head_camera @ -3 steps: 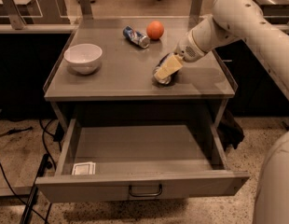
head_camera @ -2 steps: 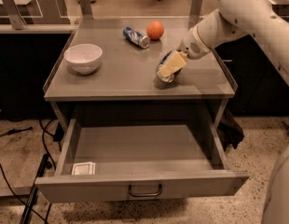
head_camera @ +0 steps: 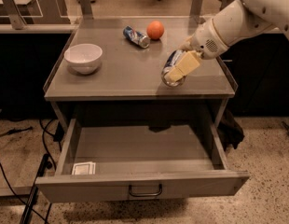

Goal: Place pepsi can into top drawer

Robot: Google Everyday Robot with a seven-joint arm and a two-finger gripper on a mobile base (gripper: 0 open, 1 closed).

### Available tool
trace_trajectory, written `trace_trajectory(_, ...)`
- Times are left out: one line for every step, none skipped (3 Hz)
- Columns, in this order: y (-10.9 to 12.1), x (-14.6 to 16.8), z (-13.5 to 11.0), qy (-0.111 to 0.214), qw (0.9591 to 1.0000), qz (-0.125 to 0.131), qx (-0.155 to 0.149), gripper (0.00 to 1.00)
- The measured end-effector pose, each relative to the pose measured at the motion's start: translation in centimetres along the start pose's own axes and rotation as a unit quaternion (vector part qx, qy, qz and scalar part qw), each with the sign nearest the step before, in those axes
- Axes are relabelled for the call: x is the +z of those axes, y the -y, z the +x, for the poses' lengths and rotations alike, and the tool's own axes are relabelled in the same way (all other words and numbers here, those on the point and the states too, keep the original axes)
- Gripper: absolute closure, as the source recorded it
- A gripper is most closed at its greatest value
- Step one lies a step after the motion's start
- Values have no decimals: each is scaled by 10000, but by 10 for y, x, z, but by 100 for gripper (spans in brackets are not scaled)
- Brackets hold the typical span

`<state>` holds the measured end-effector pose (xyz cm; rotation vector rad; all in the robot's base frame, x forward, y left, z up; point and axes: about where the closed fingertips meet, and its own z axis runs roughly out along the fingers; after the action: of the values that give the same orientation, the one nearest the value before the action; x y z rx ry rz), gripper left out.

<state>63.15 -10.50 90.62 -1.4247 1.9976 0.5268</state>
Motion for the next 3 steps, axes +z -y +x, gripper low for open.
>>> trace_trajectory(-49,-17,1,141,9969,-772,-3,100)
trace_trajectory(-44,-13,0,123,9975,-702,-13,100)
trace_trajectory(-56,-14,5,49,9963,-850,-89,100)
